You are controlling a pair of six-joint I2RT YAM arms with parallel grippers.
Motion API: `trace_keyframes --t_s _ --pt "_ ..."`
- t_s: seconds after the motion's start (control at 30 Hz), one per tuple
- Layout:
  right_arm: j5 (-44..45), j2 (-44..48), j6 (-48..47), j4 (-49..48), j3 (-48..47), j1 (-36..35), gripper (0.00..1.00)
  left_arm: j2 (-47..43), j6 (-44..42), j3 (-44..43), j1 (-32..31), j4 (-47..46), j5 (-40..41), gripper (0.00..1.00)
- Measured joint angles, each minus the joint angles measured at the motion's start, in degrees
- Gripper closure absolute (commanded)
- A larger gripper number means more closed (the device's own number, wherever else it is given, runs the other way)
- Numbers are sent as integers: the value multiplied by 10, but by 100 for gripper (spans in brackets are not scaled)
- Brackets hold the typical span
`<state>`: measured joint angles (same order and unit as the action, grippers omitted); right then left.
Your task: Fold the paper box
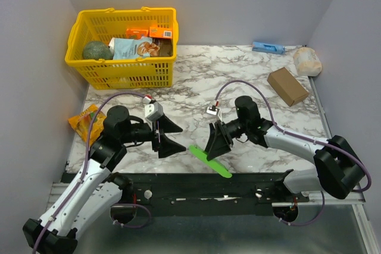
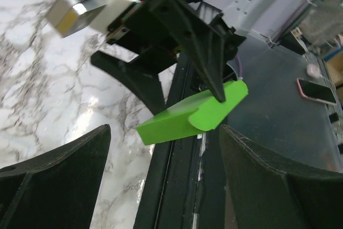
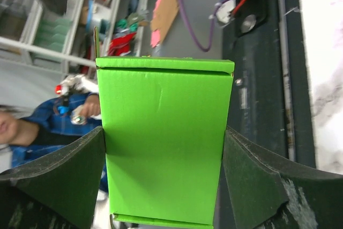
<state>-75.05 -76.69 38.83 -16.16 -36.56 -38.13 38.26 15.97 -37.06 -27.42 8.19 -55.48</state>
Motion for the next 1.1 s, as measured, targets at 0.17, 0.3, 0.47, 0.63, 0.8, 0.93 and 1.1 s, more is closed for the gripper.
trace_keyframes --t_s 0.17,0.3,0.47,0.63,0.8,0.93,1.1 --pt "-31 3 40 -20 0 0 62 -7 -45 0 -70 1 -16 4" --pt "-47 10 63 -26 0 0 62 1 -81 0 -108 16 -16 3" --pt "-66 14 83 -32 0 0 62 26 -113 -12 -149 37 -5 2" --pt "-75 14 91 -30 0 0 62 44 -150 -36 -198 55 37 2" --pt "-80 14 91 -28 0 0 62 53 -163 -40 -228 49 64 4" --pt "-83 14 92 -26 0 0 62 66 -165 -40 -257 42 90 4" --pt "-84 14 99 -27 0 0 62 81 -164 -40 -283 17 116 19"
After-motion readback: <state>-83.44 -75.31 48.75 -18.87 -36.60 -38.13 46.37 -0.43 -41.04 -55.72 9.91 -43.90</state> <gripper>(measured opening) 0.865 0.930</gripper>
